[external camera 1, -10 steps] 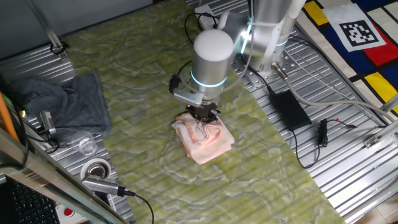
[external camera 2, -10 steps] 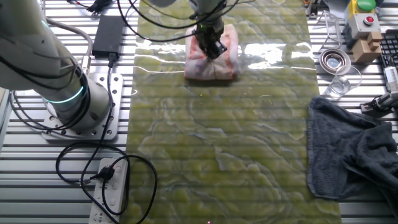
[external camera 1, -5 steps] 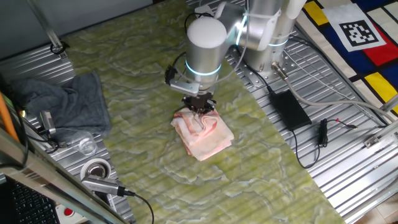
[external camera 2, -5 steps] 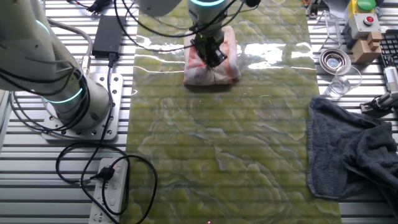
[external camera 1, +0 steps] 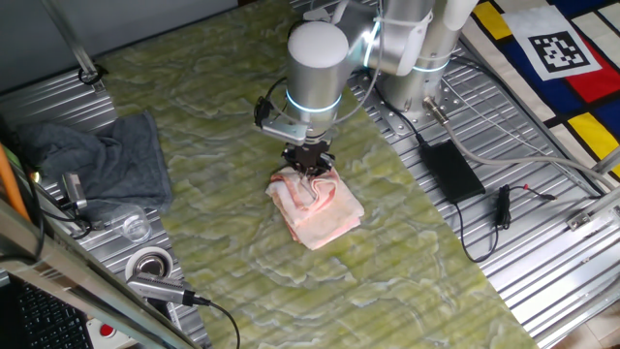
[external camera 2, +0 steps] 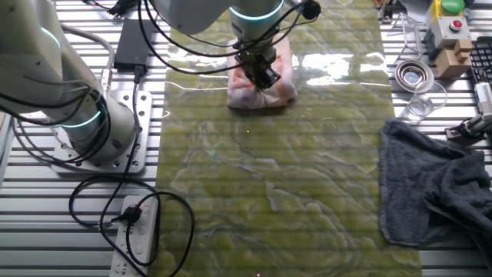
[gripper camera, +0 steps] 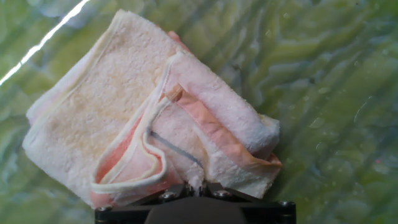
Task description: Clean the table with a cloth
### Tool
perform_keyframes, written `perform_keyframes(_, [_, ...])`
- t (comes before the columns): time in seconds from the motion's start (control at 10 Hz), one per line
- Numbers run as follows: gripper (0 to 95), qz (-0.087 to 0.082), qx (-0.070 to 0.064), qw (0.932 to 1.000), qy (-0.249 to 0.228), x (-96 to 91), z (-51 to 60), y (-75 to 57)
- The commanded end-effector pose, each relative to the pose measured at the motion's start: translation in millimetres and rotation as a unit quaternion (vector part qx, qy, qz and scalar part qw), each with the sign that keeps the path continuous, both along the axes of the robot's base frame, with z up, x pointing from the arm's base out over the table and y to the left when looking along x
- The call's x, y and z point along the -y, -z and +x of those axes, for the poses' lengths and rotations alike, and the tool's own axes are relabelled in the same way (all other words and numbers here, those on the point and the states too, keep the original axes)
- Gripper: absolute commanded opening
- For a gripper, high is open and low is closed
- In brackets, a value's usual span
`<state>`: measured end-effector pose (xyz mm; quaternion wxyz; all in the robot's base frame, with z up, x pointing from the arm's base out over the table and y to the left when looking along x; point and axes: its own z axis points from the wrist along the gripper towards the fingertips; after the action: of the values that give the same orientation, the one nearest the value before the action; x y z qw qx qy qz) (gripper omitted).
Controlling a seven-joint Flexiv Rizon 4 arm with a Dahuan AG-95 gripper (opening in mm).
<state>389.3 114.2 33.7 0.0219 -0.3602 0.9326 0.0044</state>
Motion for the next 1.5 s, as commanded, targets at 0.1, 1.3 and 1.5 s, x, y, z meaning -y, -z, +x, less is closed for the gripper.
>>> perform_keyframes(0.1, [0.0, 0.0, 0.002, 1.0, 0.003, -0.2, 0.8, 0.6])
perform_keyframes(1.3, [38.0, 0.013, -0.022, 0.9961, 0.085, -37.2, 9.7, -5.4])
perform_keyframes(1.5, [57.0, 0.015, -0.025, 0.9956, 0.089, -39.9, 11.1, -7.6])
